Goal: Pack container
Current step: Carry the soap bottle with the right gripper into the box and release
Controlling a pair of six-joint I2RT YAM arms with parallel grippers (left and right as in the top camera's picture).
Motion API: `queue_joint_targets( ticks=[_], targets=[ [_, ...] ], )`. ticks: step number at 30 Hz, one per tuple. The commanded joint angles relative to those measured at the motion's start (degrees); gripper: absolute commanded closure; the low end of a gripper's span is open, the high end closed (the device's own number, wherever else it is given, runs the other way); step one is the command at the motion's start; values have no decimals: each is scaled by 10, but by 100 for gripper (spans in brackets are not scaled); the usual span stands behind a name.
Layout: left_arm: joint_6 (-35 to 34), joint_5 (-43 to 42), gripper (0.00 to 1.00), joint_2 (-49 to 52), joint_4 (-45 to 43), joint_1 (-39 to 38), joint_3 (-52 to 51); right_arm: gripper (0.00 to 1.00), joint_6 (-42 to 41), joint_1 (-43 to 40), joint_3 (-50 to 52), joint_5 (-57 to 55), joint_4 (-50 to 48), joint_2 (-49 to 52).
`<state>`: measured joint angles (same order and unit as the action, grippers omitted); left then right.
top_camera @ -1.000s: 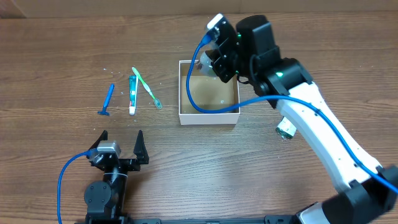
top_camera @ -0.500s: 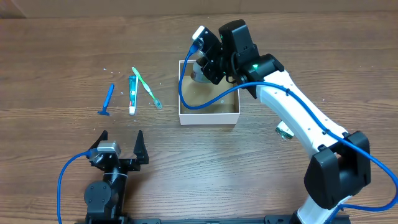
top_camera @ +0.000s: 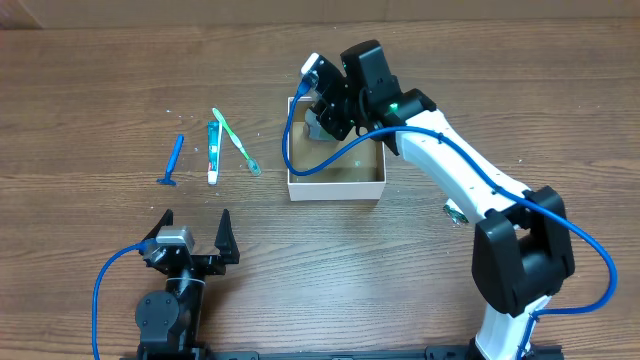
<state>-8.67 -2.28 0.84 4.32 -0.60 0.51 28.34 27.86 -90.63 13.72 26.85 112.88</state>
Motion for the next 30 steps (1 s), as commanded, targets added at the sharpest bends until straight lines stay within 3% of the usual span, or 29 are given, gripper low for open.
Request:
queue_joint_targets(
  ticks=[1,14,15,16,17,19,23,30],
  targets=[
    [-2,4,0,-6,0,6,-2,96,4,11,-16,14,-23,-5],
    [-2,4,0,-6,0,6,-2,94,2,17,-16,14,-48,-5],
    [-2,4,0,-6,0,6,-2,90,1,17,-16,14,-47,-5],
    [-2,4,0,-6,0,6,-2,80,-3,17,-16,14,-47,-5],
    [-2,4,0,-6,0,6,-2,56,-10,17,-16,14,-49,-5],
    [-2,4,0,-6,0,6,-2,41,-19,17,-16,14,-52,-5],
    [-2,4,0,-6,0,6,-2,29,-28,17,-16,14,-57,-3],
    [-2,4,0,-6,0,6,-2,27,-28,17,-16,14,-60,3]
  ],
)
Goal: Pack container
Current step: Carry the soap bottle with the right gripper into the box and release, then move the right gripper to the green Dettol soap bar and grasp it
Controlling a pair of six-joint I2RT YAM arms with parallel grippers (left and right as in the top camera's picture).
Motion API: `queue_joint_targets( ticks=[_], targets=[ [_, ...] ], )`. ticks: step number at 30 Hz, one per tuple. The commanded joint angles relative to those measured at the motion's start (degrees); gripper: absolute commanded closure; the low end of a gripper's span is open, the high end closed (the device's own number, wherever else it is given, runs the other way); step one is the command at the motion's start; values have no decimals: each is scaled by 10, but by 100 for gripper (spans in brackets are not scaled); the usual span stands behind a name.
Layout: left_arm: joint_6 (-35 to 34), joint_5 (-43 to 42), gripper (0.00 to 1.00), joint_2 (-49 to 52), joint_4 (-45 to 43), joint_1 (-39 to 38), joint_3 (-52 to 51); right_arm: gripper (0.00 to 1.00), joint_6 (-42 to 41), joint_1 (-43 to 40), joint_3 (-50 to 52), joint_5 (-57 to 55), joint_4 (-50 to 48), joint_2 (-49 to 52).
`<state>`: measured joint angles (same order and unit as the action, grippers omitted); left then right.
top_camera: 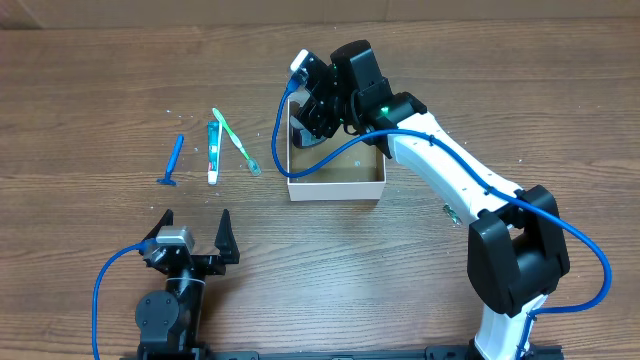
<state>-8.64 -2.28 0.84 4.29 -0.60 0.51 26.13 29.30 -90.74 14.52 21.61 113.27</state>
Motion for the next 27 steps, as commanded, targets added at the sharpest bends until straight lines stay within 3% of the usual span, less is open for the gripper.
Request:
queue_joint_targets(
  ticks=[1,9,15,20,22,23,27],
  targets=[
    [-2,4,0,-6,0,6,-2,27,-9,3,-15,6,-10,-1],
    [-2,4,0,-6,0,6,-2,28,-102,3,-18,-44,-45,-1],
    [-2,4,0,-6,0,6,-2,27,-184,3,-59,-84,-9,-37],
    [-2,4,0,-6,0,6,-2,19,-310,-9,-164,-203,160,-78],
    [-2,4,0,-6,0,6,-2,10,-344,-22,-212,-245,256,-84],
    [-2,4,0,-6,0,6,-2,0,-357,-34,-240,-254,315,-85],
    [-2,4,0,-6,0,6,-2,0,-383,-79,-294,-248,462,-85]
  ],
)
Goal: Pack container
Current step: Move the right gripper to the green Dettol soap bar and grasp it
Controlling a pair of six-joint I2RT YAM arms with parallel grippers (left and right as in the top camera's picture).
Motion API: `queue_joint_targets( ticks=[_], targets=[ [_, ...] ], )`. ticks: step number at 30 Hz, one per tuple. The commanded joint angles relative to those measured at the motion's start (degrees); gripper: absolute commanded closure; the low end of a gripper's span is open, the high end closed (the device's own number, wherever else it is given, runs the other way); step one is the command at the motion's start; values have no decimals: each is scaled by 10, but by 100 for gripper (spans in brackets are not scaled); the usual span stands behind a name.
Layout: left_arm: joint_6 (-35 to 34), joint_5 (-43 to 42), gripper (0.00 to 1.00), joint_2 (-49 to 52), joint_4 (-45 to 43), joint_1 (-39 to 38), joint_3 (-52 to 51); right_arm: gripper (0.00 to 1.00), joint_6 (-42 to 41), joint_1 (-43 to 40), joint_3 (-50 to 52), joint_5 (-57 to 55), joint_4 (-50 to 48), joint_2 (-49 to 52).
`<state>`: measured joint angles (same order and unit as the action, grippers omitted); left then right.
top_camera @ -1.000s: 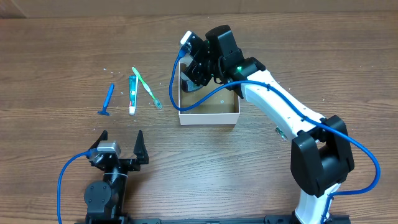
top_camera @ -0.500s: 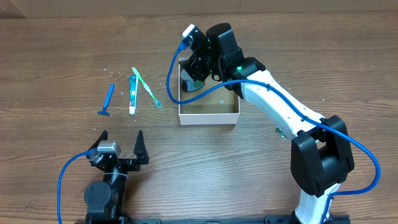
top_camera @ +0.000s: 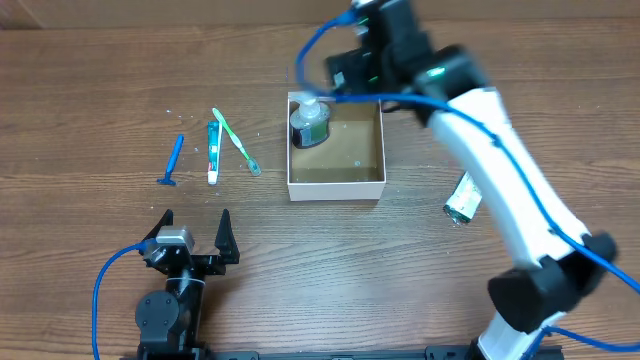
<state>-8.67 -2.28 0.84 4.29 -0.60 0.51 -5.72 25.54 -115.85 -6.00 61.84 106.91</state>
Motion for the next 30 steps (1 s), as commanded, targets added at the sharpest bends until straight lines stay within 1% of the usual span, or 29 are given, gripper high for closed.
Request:
queue_joint_targets(
  ticks=[1,8,9,11,14,18,23,28,30],
  targets=[
    [-2,4,0,-6,0,6,-2,0,-77,-57,-47,-41,92,-22],
    [-2,4,0,-6,0,6,-2,0,-79,-165,-33,62,205,-22],
    [-2,4,0,-6,0,6,-2,0,-87,-182,-29,61,216,-22],
    [-2,4,0,-6,0,6,-2,0,-130,-214,-12,63,228,-22],
    [-2,4,0,-6,0,6,-2,0,-170,-259,41,81,227,-22],
    [-2,4,0,-6,0,6,-2,1,-193,-292,156,83,181,-22],
    [-2,4,0,-6,0,6,-2,2,-199,-297,303,87,83,-22],
    [-2,4,0,-6,0,6,-2,3,-214,-297,398,94,11,-22],
    [-2,4,0,-6,0,6,-2,3,-216,-297,416,98,-6,-22]
  ],
)
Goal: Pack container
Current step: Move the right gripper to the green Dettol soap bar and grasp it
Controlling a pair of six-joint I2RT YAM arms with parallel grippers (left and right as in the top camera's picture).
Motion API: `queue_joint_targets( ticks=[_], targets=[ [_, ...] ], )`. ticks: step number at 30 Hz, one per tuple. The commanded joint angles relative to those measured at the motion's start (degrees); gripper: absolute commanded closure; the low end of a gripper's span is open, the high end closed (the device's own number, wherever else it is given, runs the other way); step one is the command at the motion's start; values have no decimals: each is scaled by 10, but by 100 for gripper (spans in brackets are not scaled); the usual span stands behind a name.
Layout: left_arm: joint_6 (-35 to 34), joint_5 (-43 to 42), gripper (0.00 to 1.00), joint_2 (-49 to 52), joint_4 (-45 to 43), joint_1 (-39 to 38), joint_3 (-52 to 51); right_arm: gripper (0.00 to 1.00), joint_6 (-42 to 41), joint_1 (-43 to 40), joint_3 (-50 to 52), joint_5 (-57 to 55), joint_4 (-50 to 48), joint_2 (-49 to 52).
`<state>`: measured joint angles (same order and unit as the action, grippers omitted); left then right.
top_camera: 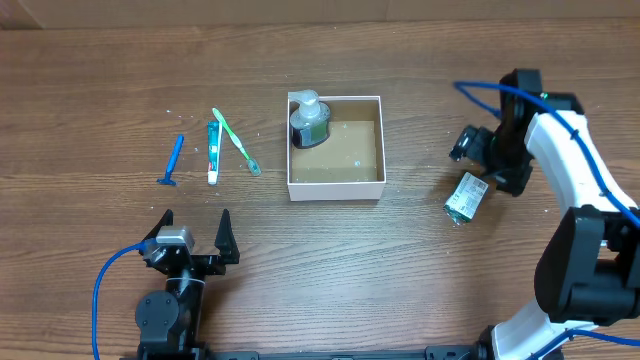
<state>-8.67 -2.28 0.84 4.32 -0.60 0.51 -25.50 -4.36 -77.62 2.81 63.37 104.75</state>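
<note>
A white open box (336, 189) sits mid-table. A clear pump bottle (308, 123) with dark liquid stands upright in its back left corner. On the table to the right of the box lies a small green-tinted bottle (463, 197). My right gripper (466, 147) hovers just above and behind that bottle with its fingers apart and nothing between them. Left of the box lie a green toothbrush (238, 143), a toothpaste tube (213, 152) and a blue razor (173, 162). My left gripper (196, 231) rests open near the front edge.
The right arm's white links and blue cable (590, 190) run down the right side of the table. The left arm's base and cable (165, 310) sit at the front left. Wooden tabletop surrounds the box.
My right gripper has moved from above the box's back edge to the right side of the table, over the small green bottle. The pump bottle stays in the box. The left arm is unchanged.
My right gripper held the pump bottle low over the box, then lower at its back left corner. One second ago the bottle stood free in the box with the gripper raised behind it. Now the gripper is over the small bottle at the right.
</note>
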Motion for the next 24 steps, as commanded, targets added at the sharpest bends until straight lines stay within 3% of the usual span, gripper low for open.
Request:
queue_joint_targets(
  ticks=[1,13,24],
  targets=[
    [-2,4,0,-6,0,6,-2,3,-18,2,43,14,-31,-1],
    [-2,4,0,-6,0,6,-2,10,-31,2,154,33,-156,0],
    [-2,4,0,-6,0,6,-2,53,-30,2,185,33,-197,-1]
  ],
)
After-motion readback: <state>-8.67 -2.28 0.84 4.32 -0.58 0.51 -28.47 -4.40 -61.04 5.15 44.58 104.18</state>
